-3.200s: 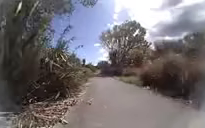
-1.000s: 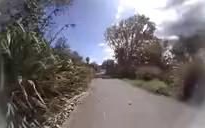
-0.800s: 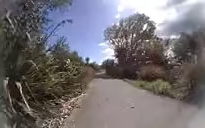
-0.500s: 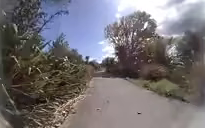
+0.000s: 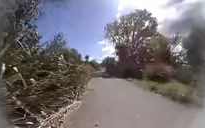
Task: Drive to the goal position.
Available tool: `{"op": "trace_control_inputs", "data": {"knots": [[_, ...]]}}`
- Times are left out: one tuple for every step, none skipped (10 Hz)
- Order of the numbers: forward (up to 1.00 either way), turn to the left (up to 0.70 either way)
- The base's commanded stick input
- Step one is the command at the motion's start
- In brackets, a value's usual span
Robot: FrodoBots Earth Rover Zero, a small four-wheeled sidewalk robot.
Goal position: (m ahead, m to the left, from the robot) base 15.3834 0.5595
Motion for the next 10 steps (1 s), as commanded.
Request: {"op": "trace_control_inputs", "data": {"knots": [[1.0,0.04],[1.0,0.04],[1.0,0.04],[1.0,0.04],[1.0,0.04],[1.0,0.04],[1.0,0.04],[1.0,0.04],[1.0,0.04],[1.0,0.04]]}}
